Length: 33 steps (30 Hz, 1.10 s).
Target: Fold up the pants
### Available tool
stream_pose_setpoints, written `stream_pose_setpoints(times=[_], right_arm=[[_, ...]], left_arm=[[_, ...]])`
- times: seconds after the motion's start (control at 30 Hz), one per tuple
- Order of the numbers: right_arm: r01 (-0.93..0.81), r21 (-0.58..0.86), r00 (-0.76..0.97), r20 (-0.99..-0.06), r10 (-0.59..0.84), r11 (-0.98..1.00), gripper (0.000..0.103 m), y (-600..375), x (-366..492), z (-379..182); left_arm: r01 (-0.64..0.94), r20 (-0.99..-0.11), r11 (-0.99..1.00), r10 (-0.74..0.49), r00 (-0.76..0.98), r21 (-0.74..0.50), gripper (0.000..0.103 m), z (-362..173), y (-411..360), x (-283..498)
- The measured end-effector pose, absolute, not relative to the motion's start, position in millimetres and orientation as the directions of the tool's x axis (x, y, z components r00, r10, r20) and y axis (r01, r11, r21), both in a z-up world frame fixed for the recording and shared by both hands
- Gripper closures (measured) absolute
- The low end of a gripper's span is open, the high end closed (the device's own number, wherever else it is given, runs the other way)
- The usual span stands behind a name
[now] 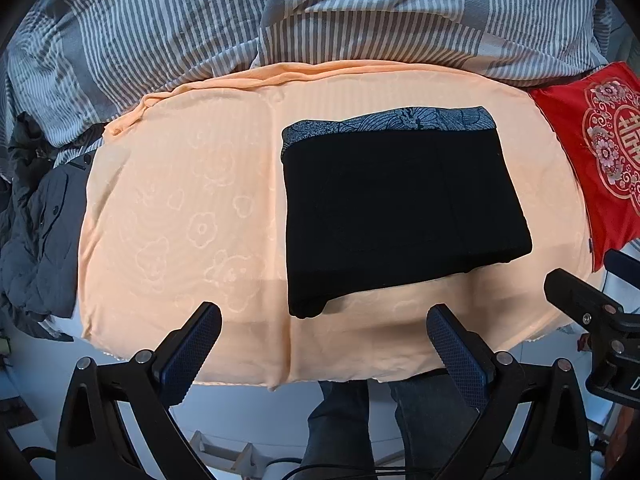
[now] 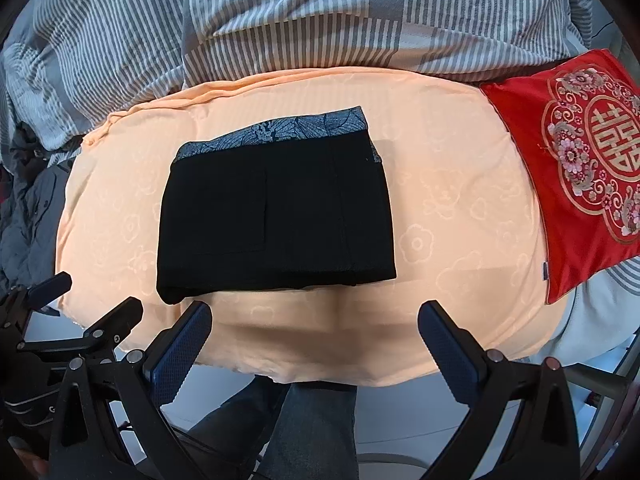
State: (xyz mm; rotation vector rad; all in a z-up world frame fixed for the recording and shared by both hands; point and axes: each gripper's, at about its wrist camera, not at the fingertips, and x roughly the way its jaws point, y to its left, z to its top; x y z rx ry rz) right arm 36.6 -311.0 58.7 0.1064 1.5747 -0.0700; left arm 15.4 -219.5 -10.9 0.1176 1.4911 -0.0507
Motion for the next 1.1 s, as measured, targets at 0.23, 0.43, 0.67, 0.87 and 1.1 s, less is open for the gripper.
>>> stream_pose_setpoints(times=[0.23, 0.43, 0.67, 0.87, 1.1], right_arm=[[0.105, 0.009, 0.007, -1.000, 0.008, 0.994, 0.000, -307, 37, 64], [0.101, -0.005, 0.005, -1.000, -0.006, 0.995, 0.000, -303, 37, 67], [0.093, -0.015, 0.010, -1.000, -0.016, 0.996, 0.000, -299, 39, 71], [0.092, -0.023, 0.012, -1.000, -0.024, 0.996, 0.000, -297, 40, 72], [0.102, -0.033, 0.014, -0.999, -0.035, 0.994, 0.000, -300, 39, 73]], left_arm=[[0.105, -0.996, 0.994, 0.028, 0.085, 0.037, 0.000, -8, -217, 15], [0.117, -0.995, 0.992, 0.025, 0.096, 0.036, 0.000, -4, -217, 14], [0.109, -0.994, 0.994, 0.018, 0.106, 0.030, 0.000, 1, -215, 15], [0.106, -0.994, 0.994, 0.010, 0.109, 0.022, 0.000, 2, -212, 15], [0.132, -0.992, 0.990, 0.031, 0.119, 0.047, 0.000, 2, -213, 14]])
